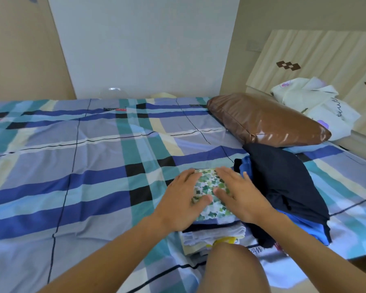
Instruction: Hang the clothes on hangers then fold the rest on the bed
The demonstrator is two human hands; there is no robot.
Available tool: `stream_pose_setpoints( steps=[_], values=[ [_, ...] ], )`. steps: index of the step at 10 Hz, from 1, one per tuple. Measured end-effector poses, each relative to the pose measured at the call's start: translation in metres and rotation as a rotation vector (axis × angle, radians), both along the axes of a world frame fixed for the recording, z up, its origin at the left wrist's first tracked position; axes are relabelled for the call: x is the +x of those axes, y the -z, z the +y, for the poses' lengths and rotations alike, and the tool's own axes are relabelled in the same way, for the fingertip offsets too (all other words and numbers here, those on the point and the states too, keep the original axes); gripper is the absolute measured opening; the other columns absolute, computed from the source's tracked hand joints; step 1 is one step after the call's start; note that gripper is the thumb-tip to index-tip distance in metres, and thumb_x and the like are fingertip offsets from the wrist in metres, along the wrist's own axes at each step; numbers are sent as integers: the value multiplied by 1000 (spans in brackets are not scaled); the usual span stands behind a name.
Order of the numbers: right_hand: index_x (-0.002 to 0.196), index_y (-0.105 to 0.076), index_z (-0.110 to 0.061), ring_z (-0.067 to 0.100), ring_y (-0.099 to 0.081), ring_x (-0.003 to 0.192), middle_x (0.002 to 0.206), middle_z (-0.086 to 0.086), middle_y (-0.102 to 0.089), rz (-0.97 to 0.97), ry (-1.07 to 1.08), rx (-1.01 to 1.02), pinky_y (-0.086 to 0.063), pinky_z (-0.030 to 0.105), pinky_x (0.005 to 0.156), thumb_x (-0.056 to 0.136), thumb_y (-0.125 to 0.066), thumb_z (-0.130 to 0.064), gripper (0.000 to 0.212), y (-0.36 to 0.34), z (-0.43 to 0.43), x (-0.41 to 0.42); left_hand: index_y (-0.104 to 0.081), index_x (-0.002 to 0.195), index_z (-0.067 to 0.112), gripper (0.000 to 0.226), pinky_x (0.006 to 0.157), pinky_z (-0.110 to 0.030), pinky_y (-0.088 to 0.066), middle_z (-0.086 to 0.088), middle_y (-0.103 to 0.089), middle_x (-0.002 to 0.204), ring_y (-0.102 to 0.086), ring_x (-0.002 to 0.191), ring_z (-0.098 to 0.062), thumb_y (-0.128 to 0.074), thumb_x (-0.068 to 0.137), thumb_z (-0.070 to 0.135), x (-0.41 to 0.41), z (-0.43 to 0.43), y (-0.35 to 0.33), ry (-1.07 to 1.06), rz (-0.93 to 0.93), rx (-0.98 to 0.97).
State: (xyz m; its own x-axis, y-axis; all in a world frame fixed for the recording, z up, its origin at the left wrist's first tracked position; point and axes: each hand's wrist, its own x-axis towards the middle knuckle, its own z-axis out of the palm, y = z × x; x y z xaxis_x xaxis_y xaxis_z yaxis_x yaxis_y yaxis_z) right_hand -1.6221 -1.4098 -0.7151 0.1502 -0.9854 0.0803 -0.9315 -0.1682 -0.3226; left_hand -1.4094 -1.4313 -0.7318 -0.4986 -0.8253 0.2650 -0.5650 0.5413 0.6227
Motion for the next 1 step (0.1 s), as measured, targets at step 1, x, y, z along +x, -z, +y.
stream_pose_setpoints(
  steps=[1],
  values=[
    [159,-26,-27,12,-21,152,165,-7,-27,-259,6,-131,-12,46,126,103,-47,-49,64,-29,-2,25,-42,147,22,54,104,-16,-28,9,-42,146,-40,133,-7,-57,99,42,25,5,-24,-128,234,12]
  ],
)
